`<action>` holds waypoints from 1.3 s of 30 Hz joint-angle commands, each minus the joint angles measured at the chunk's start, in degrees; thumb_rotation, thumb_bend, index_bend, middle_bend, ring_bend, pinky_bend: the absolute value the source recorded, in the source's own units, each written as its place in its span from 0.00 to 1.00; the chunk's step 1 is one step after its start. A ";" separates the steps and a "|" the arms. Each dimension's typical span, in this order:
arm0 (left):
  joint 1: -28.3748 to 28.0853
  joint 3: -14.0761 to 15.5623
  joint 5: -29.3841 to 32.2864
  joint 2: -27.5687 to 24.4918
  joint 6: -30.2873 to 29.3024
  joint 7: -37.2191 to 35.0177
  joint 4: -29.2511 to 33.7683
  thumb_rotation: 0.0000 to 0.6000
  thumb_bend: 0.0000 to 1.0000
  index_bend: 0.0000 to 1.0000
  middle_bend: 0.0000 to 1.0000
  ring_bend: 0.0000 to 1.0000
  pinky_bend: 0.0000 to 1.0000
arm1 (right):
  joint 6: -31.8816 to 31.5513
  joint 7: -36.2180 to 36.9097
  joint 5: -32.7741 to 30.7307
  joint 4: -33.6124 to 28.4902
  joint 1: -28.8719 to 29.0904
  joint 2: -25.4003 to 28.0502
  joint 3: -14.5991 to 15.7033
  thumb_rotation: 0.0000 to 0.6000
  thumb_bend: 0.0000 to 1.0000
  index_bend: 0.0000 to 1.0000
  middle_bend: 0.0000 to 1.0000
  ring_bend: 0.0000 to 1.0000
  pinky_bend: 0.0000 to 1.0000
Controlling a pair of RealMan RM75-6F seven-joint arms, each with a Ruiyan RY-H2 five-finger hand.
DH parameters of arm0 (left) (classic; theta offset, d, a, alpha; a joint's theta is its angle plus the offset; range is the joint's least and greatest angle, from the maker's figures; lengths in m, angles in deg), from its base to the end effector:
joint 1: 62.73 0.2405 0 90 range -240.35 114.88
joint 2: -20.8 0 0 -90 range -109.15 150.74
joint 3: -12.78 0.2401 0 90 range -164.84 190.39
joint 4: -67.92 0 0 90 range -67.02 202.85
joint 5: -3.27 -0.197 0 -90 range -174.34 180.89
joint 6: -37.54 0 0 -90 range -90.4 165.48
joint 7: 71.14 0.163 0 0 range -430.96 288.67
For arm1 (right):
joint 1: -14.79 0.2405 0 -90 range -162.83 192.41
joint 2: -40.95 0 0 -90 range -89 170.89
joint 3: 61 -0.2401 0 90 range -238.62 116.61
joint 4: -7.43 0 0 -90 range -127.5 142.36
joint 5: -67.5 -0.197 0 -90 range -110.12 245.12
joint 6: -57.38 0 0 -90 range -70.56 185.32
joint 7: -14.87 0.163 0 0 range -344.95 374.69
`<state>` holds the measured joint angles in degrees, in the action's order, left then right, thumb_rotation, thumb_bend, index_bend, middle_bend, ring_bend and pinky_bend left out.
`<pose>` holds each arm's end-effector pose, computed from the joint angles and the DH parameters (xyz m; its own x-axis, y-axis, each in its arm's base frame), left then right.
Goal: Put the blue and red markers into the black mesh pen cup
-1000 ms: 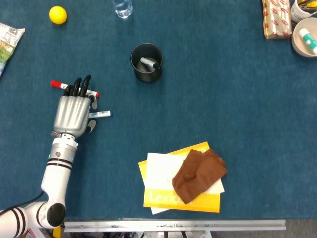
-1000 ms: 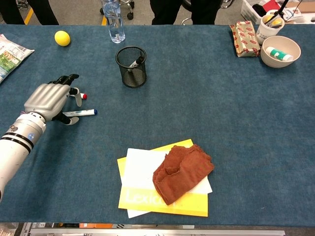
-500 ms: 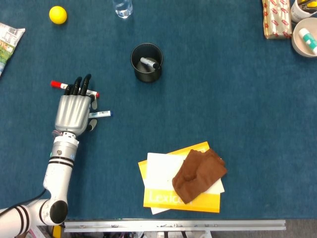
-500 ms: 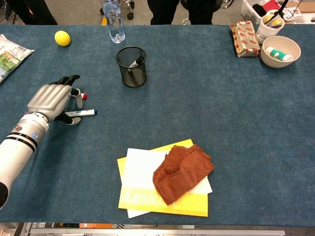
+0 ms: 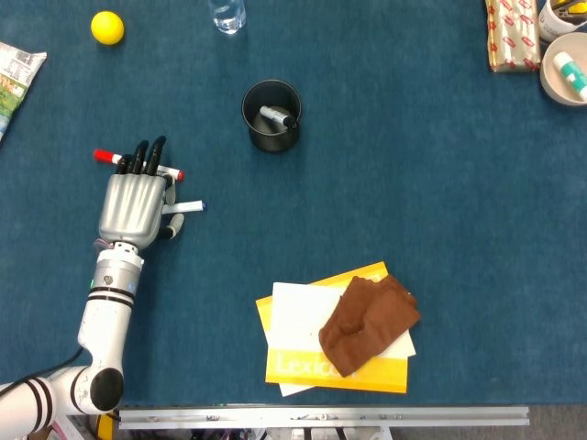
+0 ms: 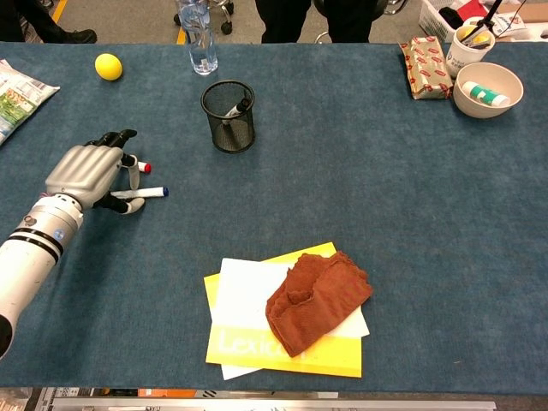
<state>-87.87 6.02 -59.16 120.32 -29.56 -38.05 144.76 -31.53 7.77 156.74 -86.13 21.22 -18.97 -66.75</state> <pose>-0.2267 0.2833 -0.0376 0.5312 0.2571 0.8073 0.8449 -0.0891 -0.5275 -0.2681 -0.2135 0.1978 0.5395 0.1409 0.8301 -0.8300 -0.0765 0.5524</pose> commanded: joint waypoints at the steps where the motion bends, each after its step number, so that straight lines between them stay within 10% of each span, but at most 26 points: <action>1: -0.19 -0.21 0.76 -0.13 0.23 0.84 0.13 0.73 0.27 0.56 0.04 0.01 0.15 | 0.01 -0.01 -0.01 -0.02 0.00 0.02 -0.03 1.00 0.00 0.28 0.28 0.29 0.43; 27: -0.76 0.77 3.23 -1.56 1.02 4.38 1.79 0.61 0.30 0.51 0.04 0.01 0.15 | 0.12 0.72 -0.31 0.43 -0.28 -0.23 0.01 1.00 0.00 0.28 0.28 0.29 0.43; 39: -0.71 1.11 2.78 -1.12 0.16 4.45 0.74 0.89 0.30 0.56 0.04 0.01 0.15 | 0.18 0.82 -0.32 0.56 -0.36 -0.26 0.05 1.00 0.00 0.28 0.28 0.29 0.43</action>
<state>-88.58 7.12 -56.37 119.18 -29.39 -33.60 145.51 -31.35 8.59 156.42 -85.57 20.86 -19.22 -66.70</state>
